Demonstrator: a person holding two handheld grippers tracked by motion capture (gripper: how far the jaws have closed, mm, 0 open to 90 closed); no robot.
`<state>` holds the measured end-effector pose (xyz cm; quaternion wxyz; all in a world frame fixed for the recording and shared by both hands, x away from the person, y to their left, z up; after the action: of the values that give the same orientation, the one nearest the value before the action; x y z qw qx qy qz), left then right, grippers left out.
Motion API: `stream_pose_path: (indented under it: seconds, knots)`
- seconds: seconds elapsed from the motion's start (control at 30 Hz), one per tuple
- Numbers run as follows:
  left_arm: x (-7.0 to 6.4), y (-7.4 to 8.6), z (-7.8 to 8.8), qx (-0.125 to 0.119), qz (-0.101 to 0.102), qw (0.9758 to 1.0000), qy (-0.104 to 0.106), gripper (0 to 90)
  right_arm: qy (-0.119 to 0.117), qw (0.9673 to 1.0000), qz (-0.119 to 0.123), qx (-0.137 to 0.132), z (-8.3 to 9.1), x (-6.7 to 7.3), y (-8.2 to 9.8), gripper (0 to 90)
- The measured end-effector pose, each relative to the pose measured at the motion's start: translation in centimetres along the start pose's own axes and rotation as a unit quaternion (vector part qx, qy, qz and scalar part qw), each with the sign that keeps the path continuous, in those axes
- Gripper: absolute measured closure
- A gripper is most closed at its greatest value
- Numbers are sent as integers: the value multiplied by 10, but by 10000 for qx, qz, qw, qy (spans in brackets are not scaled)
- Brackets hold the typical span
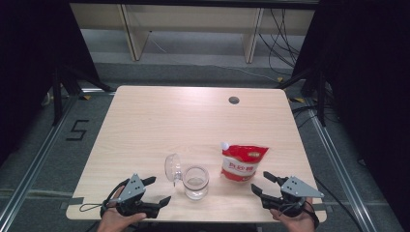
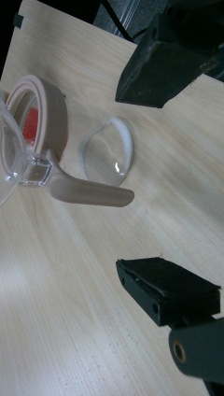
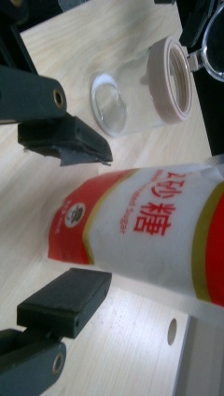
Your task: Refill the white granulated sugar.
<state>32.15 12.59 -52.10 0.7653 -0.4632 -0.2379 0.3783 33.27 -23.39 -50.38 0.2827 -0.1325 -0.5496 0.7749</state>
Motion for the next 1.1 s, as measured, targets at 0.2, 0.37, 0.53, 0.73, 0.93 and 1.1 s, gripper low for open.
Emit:
stream_pose_path:
  seconds: [0.2,0.37,0.53,0.73,0.93,1.1]
  knots:
    - [-1,2,3,38,-31,10000,-24,158,-31,9999,-139,-11,-4,-11,2,264]
    - [1,4,2,19,7,10000,-33,158,8,9999,83,61,-9,-20,0,254]
    - [3,3,2,-23,321,9995,45,158,-15,10000,20,-21,-19,-27,-2,232]
    - [4,3,2,-36,439,9990,121,158,-251,9994,209,-71,-32,-32,-7,208]
    - [2,3,0,-7,354,9993,145,158,-440,9987,225,-120,-43,-34,-10,211]
    - [2,4,0,34,248,9996,88,158,-630,9973,364,-110,-51,-37,-12,213]
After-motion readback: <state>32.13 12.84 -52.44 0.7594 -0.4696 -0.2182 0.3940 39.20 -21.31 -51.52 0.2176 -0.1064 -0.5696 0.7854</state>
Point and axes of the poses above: each handheld gripper's, and its own axes: z roughly backward along the jaws, y roughly out of its underside, x roughly to its left, the point moved 7 cm from there along -z, roughly forward along the jaws, and after that the axes turned 13 degrees about -y, right-handed, at the moved point
